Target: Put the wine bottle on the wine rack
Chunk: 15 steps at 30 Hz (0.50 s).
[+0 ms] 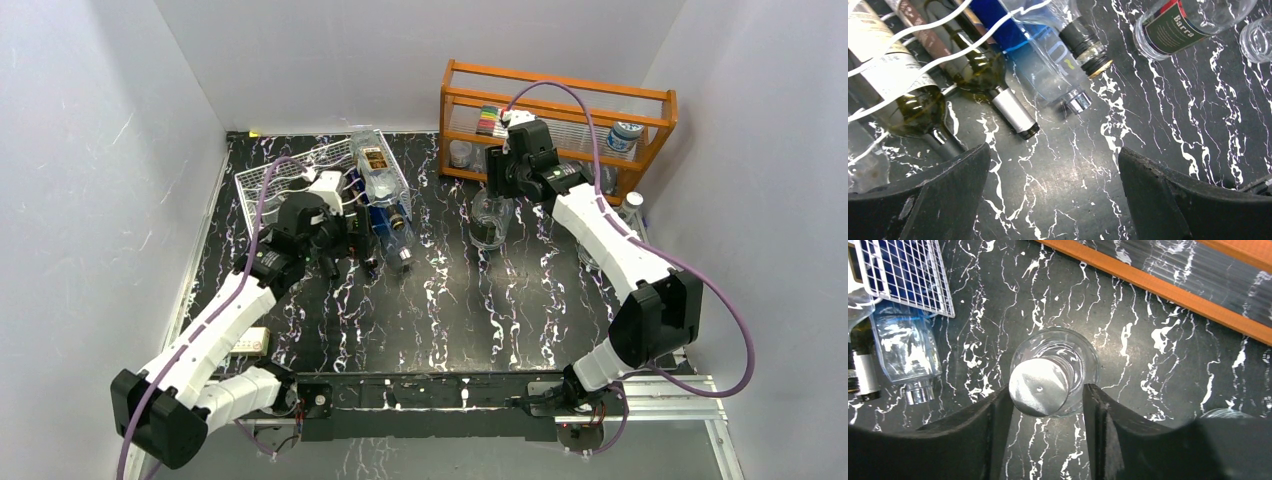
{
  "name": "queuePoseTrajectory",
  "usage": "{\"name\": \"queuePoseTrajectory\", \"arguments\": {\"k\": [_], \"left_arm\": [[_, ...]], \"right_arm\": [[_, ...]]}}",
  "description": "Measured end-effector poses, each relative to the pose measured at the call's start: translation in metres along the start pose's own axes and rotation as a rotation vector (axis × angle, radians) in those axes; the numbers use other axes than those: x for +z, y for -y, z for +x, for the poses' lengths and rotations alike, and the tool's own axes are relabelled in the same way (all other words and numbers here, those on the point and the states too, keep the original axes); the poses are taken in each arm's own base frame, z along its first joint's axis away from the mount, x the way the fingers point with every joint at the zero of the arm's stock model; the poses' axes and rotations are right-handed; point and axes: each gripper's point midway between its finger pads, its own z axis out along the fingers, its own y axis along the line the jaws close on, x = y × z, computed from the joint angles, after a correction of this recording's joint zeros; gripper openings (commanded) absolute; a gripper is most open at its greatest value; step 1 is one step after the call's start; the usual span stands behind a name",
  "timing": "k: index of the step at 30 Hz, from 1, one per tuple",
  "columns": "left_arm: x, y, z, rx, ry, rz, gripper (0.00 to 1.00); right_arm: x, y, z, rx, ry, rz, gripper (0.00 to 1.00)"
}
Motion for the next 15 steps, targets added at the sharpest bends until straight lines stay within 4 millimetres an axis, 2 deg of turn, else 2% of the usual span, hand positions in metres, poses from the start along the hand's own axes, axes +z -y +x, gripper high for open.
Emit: {"name": "queuePoseTrajectory", "arguments": {"k": [3,6,10,11,15], "left_arm": [[-0.006,-0.012,-0.001,-0.016,0.031,-0.021,0.98],[-0.007,-0.019,0.000,-0.033,0.049,-0.040,0.98],[-0.006,-0.028,0.006,-0.049,0.052,-0.074,0.98],[-0.007,-0.031,0.006,-0.055,0.063,-0.087,0.98],[-0.009,-0.032,0.001,-0.060,0.088,-0.097,0.98]], "right_arm": [[-0.002,0.002,-0.002,-0.013,0.002,0.010,0.63],[-0.003,0.002,-0.004,-0.020,-0.001,0.012,0.52],[-0.003,-0.001,-0.011,-0.035,-0.003,0.002,0.30],[-0.003,0.000,-0.011,-0.040,-0.004,0.005,0.16],[-0.004,-0.002,-0.010,-0.042,-0.010,-0.001,0.07]]}}
